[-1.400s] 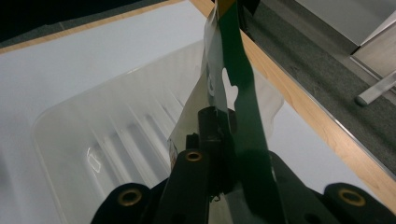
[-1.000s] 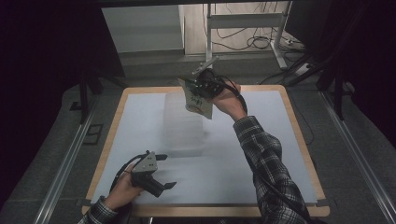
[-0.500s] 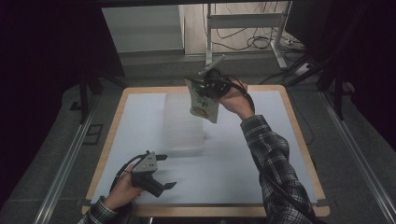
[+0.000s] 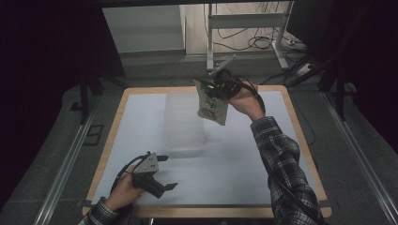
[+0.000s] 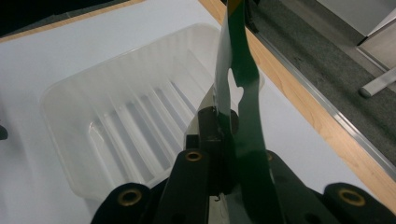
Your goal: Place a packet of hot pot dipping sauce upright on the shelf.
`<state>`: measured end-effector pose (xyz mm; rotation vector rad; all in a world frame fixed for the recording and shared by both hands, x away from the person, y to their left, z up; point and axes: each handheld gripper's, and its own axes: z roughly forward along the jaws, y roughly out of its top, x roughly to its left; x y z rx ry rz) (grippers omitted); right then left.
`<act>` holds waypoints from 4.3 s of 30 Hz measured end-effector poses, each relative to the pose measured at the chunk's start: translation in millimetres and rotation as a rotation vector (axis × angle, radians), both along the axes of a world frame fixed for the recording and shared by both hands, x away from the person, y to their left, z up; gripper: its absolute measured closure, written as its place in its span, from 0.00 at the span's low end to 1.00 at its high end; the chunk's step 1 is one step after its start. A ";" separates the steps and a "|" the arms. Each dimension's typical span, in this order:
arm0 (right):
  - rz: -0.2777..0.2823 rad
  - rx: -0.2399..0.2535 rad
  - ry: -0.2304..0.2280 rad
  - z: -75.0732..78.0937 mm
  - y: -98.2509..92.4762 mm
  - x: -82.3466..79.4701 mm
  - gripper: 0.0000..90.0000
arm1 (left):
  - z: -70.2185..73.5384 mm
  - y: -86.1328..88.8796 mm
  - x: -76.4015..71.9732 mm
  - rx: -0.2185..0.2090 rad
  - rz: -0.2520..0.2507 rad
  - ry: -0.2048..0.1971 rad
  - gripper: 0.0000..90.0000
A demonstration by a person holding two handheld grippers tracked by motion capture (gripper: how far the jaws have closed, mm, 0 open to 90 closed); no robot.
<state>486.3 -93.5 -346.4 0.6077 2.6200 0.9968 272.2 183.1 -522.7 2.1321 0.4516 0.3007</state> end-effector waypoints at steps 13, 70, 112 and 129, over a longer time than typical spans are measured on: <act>-0.013 -0.007 -0.005 1.3 -6.0 1.3 0.99 | -0.4 0.0 0.1 0.002 0.001 0.004 0.00; 0.050 0.057 -0.025 -51.0 77.9 18.7 0.68 | -0.1 -1.3 -0.7 0.009 0.005 -0.001 0.00; 0.057 0.125 0.042 -47.6 53.7 0.8 0.22 | -0.7 -1.2 0.3 0.017 0.002 0.009 0.00; 0.015 0.157 0.019 -47.2 33.9 -9.2 0.09 | -1.1 -0.6 -0.1 0.017 0.006 0.012 0.00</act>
